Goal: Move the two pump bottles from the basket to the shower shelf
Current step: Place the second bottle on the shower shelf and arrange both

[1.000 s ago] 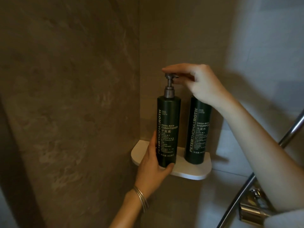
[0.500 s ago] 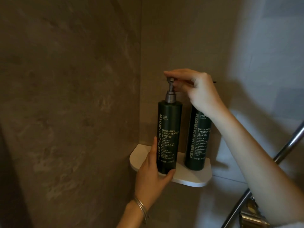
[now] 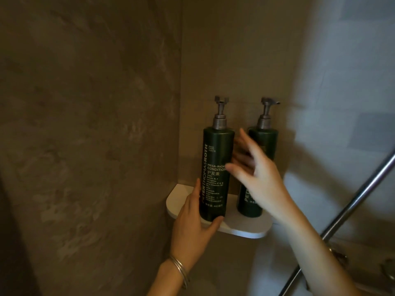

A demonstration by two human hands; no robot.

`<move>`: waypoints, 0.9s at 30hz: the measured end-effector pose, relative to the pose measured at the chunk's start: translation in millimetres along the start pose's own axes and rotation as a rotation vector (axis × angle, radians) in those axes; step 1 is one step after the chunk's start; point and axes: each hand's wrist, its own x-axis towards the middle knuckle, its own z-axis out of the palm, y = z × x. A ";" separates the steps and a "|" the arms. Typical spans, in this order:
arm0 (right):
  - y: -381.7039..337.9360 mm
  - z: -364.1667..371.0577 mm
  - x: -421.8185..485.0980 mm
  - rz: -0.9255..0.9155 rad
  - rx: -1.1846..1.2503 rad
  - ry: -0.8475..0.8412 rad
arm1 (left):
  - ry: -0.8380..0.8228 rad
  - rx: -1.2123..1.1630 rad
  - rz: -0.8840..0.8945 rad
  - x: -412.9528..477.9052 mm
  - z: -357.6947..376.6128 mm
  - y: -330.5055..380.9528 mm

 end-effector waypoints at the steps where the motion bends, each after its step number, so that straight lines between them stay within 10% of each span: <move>1: 9.2 5.1 -6.5 0.036 0.018 -0.027 | 0.010 0.007 -0.004 -2.0 -0.3 -0.7; 27: 50.0 69.9 44.9 0.219 -0.012 -0.160 | 0.010 0.475 0.137 -37.6 -29.4 -40.6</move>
